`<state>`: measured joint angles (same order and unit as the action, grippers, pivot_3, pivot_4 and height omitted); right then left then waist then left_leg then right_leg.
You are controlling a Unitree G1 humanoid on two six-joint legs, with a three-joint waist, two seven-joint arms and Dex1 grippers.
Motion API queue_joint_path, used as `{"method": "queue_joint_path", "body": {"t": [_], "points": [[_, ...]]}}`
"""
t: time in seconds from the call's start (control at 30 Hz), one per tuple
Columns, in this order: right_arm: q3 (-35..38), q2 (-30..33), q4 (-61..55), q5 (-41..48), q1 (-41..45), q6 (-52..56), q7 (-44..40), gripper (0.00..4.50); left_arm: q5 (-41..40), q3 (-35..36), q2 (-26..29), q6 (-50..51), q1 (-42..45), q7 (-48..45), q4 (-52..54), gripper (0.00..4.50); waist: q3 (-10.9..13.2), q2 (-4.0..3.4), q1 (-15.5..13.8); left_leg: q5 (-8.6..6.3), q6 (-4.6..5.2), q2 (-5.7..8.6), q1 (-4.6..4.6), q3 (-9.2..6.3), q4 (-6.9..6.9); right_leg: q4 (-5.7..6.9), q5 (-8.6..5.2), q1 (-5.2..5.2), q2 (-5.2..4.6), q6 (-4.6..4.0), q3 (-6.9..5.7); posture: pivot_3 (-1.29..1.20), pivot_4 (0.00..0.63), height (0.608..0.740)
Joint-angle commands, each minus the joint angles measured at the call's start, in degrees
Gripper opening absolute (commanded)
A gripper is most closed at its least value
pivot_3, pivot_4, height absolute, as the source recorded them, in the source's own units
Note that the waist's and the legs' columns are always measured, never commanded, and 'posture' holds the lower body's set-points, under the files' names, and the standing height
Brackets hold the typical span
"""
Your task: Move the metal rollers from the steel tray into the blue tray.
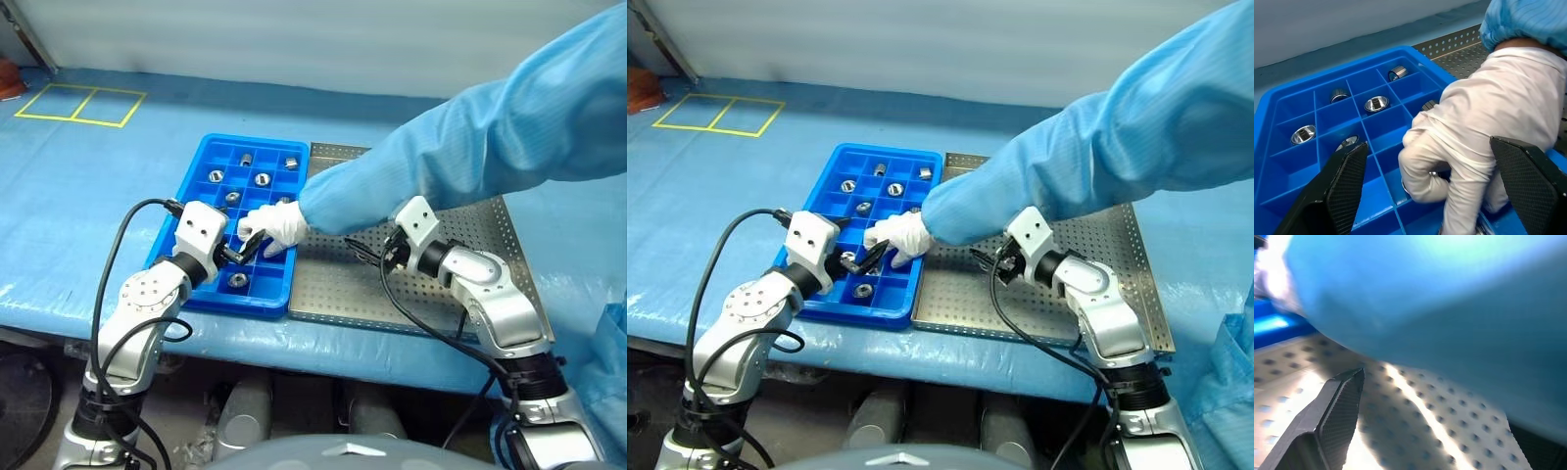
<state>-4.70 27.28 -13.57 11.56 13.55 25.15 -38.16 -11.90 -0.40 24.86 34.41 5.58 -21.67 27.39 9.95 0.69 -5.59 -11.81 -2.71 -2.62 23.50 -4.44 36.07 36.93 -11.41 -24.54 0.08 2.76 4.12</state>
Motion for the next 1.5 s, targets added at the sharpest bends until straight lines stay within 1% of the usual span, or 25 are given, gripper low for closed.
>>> {"method": "queue_joint_path", "body": {"t": [0.03,0.37,0.9,1.5], "points": [[0.0,0.2,-3.3,2.2,-0.7,-0.2,-1.8,4.47,-0.3,1.5,0.2,-1.0,-0.1,0.0,2.7,4.37,0.0,0.00,0.0,0.00,0.00,0.00,0.00,0.00,0.00,0.00,0.00,0.00,0.00,0.00,0.00,0.30,0.150,0.740],[-0.7,0.2,-2.8,1.0,-0.9,-0.3,-0.7,4.47,-0.2,1.5,0.3,-1.0,-0.4,0.1,2.7,4.37,0.0,0.00,0.0,0.00,0.00,0.00,0.00,0.01,0.02,0.00,0.00,0.00,0.00,0.00,0.00,0.30,0.150,0.740],[-0.4,0.3,-2.9,1.9,-1.0,-1.0,-2.0,4.47,-0.8,3.0,0.8,0.1,-1.7,-0.4,5.0,4.37,0.0,0.00,-0.1,0.00,0.00,0.00,0.00,0.01,0.04,0.00,0.00,0.00,-0.01,0.00,0.01,0.31,0.150,0.740],[-1.5,-0.2,-0.7,0.8,-0.2,-2.4,-1.6,4.47,-2.3,7.2,4.3,3.0,-5.1,-1.5,8.6,4.37,0.0,0.00,-0.2,0.00,0.00,0.00,0.00,0.00,0.03,0.00,0.00,0.00,-0.01,0.00,0.00,0.33,0.150,0.740]]}}
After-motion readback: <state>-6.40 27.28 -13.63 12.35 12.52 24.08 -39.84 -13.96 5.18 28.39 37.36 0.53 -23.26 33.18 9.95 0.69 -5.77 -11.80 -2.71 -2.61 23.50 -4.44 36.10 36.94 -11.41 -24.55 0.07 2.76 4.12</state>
